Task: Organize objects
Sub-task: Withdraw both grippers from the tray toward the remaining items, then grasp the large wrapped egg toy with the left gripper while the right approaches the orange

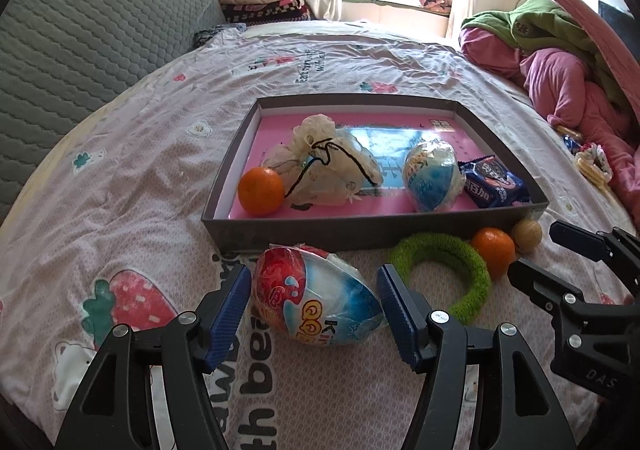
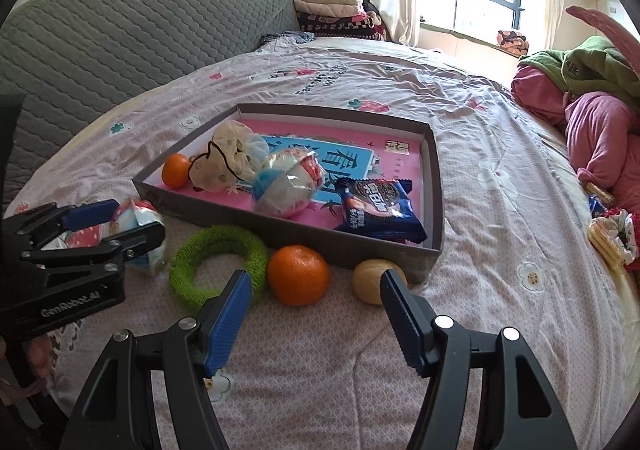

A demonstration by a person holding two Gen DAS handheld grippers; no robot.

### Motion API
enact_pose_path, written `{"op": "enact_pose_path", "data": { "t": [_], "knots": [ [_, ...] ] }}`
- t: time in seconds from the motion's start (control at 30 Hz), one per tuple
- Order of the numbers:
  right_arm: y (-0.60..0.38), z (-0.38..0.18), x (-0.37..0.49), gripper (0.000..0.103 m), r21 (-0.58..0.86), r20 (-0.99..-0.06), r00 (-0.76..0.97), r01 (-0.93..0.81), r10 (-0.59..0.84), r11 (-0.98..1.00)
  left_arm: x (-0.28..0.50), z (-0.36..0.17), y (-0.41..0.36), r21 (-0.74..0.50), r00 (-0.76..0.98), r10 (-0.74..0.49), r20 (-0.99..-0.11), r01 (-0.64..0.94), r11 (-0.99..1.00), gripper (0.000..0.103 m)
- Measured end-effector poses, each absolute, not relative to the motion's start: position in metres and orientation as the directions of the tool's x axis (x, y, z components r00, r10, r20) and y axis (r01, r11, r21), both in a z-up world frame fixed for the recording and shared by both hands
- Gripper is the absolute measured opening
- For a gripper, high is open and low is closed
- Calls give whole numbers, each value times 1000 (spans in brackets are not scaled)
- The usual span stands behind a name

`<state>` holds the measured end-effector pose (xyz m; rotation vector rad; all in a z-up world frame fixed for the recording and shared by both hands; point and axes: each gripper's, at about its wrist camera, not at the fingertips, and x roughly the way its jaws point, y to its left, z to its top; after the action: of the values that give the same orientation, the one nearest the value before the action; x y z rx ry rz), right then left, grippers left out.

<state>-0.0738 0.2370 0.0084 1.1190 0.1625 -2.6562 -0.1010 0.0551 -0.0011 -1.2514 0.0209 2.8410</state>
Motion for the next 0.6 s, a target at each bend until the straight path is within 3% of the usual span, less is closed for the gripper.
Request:
{"op": "enact_pose_path", "data": {
  "t": [0.6],
  "knots": [
    [224,-3,-62,66,-130,-731,-673,298,-111,-946,-87,-5,34,-16,-661,17,-750,-8,-1000,67]
  ]
}}
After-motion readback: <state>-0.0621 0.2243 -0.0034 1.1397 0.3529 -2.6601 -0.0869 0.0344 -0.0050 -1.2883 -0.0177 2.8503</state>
